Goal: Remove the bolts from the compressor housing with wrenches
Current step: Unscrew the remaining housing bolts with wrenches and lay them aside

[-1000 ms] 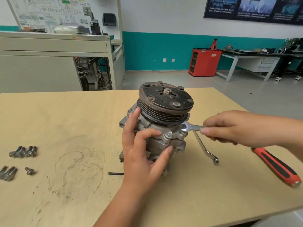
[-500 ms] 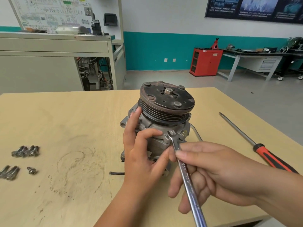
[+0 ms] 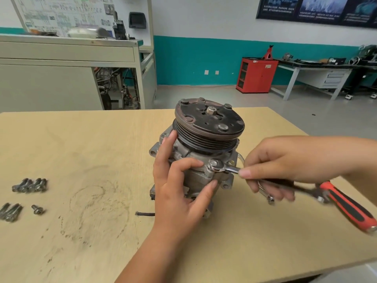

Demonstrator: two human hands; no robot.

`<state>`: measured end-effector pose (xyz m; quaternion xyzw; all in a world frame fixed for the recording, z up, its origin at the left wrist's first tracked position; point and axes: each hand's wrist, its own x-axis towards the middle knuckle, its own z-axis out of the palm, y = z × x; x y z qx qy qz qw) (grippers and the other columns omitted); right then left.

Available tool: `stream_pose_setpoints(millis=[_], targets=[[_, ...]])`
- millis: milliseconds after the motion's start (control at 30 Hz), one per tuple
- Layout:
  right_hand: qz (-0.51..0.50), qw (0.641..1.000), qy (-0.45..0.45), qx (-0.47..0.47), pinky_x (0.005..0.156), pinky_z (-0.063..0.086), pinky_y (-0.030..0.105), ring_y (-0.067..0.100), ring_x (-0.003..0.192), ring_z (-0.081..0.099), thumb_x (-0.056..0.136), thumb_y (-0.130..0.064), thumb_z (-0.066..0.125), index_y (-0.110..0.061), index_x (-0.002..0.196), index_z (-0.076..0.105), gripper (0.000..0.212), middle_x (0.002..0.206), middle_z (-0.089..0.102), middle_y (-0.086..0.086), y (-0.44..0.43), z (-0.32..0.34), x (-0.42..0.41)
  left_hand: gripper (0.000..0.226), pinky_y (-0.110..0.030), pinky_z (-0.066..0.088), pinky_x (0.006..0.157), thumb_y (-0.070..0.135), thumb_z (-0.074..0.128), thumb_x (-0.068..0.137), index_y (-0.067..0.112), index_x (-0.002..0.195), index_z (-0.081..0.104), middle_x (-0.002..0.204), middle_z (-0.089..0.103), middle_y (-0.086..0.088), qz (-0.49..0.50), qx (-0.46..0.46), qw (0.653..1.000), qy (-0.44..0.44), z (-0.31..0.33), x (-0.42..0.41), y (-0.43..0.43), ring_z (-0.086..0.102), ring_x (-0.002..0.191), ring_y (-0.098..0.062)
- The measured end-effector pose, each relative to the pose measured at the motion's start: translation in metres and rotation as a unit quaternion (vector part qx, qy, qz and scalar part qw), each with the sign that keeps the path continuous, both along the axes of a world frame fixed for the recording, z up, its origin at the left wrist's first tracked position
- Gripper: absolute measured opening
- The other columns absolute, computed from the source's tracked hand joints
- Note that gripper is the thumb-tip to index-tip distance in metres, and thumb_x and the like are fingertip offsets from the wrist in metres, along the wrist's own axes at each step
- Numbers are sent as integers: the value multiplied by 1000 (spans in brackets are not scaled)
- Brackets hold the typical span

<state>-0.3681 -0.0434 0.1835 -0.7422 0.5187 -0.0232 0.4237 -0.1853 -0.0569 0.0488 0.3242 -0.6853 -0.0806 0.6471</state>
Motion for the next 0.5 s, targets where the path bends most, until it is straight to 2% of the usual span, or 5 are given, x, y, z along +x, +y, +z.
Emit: stream_pose_setpoints(millis=[67, 167, 267, 400, 500], targets=[[14, 1000, -8, -27, 51, 44, 16, 7, 41, 53, 84, -58, 46, -28, 70, 62, 36, 52, 61, -4, -3, 3, -9, 31, -38, 27, 114, 31, 66, 76, 26, 102, 50, 148, 25, -6, 0, 2, 1000, 1, 1, 0, 1, 26, 141, -28], [14, 992, -97, 82, 53, 48, 20, 13, 49, 63, 91, -41, 44, -30, 83, 59, 20, 71, 70, 4, 0, -9, -22, 31, -42, 29, 112, 31, 66, 77, 25, 102, 50, 148, 27, -8, 0, 5, 1000, 0, 1, 0, 1, 27, 141, -30], [46, 975, -146, 158, 54, 49, 21, 14, 53, 66, 97, -37, 43, -25, 89, 53, 17, 78, 71, 6, -2, -22, -32, 31, -45, 29, 112, 31, 66, 77, 26, 103, 50, 148, 27, -9, -1, 11, 1000, -1, 0, 1, 1, 25, 142, -30], [30, 947, -231, 219, 49, 48, 21, 16, 51, 66, 91, -39, 54, -23, 86, 55, 17, 75, 70, 9, 0, -27, -42, 30, -44, 28, 114, 33, 66, 77, 27, 103, 50, 149, 26, -6, -8, 14, 1000, 3, 0, 1, 1, 23, 143, -25], [-12, 924, -309, 224, 57, 54, 25, 23, 65, 71, 83, -41, 66, -23, 86, 63, 19, 84, 70, 6, 14, -39, -35, 30, -47, 28, 113, 33, 66, 77, 27, 103, 50, 149, 26, -9, -7, 8, 1000, 8, 1, 0, 1, 24, 143, -24]])
